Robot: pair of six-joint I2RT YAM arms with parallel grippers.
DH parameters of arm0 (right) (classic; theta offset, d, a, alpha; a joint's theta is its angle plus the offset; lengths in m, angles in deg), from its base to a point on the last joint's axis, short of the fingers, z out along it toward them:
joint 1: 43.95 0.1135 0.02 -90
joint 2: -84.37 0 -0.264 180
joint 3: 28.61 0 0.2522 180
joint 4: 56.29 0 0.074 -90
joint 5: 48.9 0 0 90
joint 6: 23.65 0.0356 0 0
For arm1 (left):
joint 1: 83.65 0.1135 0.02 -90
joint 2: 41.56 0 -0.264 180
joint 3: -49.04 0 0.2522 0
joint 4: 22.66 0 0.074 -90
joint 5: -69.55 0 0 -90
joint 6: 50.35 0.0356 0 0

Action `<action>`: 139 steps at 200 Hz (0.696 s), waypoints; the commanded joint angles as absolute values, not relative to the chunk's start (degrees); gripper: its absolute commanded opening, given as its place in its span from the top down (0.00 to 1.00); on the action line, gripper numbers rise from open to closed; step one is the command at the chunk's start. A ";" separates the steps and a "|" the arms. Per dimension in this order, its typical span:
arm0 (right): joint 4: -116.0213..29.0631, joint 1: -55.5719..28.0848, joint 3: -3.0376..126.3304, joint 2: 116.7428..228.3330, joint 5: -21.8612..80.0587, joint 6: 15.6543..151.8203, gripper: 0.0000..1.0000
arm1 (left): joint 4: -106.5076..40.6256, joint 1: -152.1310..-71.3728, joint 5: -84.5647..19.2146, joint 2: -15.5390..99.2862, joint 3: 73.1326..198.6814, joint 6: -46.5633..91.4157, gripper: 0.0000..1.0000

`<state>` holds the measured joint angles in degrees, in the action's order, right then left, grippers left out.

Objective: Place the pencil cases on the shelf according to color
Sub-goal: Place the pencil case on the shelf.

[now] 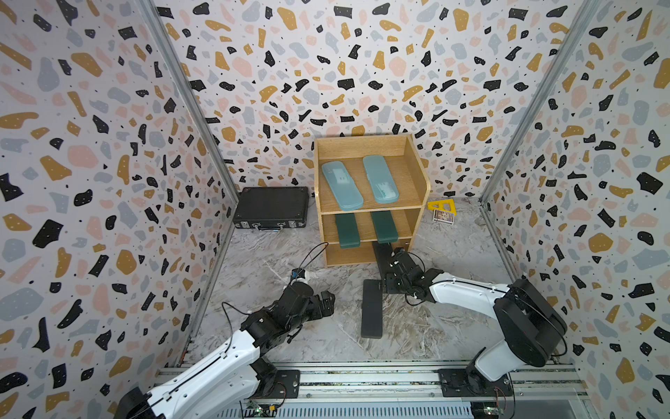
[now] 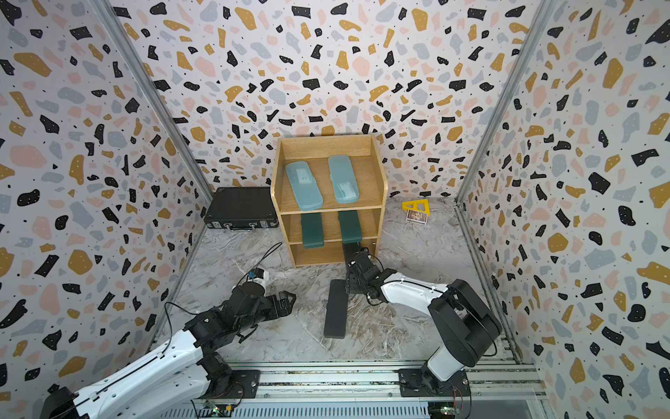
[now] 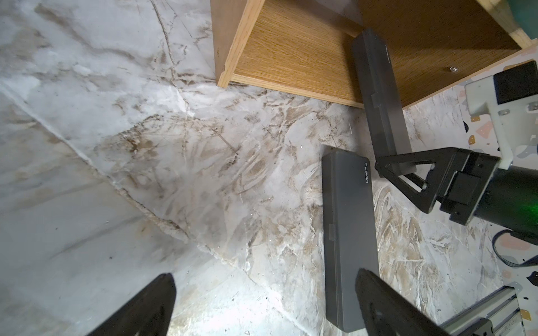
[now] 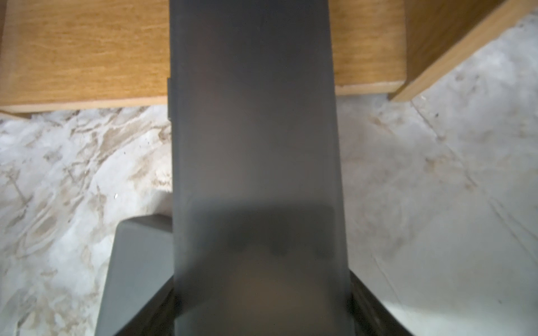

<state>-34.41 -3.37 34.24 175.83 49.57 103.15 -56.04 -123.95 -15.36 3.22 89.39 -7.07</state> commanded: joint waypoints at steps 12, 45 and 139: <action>-34.13 -4.30 38.75 177.67 52.03 102.48 0.82 | -53.40 -124.17 -15.19 3.14 88.55 -6.50 0.00; -32.60 -4.57 41.96 180.37 54.01 101.77 0.82 | -53.08 -124.17 -14.60 3.78 88.98 -5.81 0.00; -31.83 -5.45 45.73 182.85 55.85 100.67 0.39 | -51.54 -124.17 -14.75 9.92 90.97 -4.15 0.00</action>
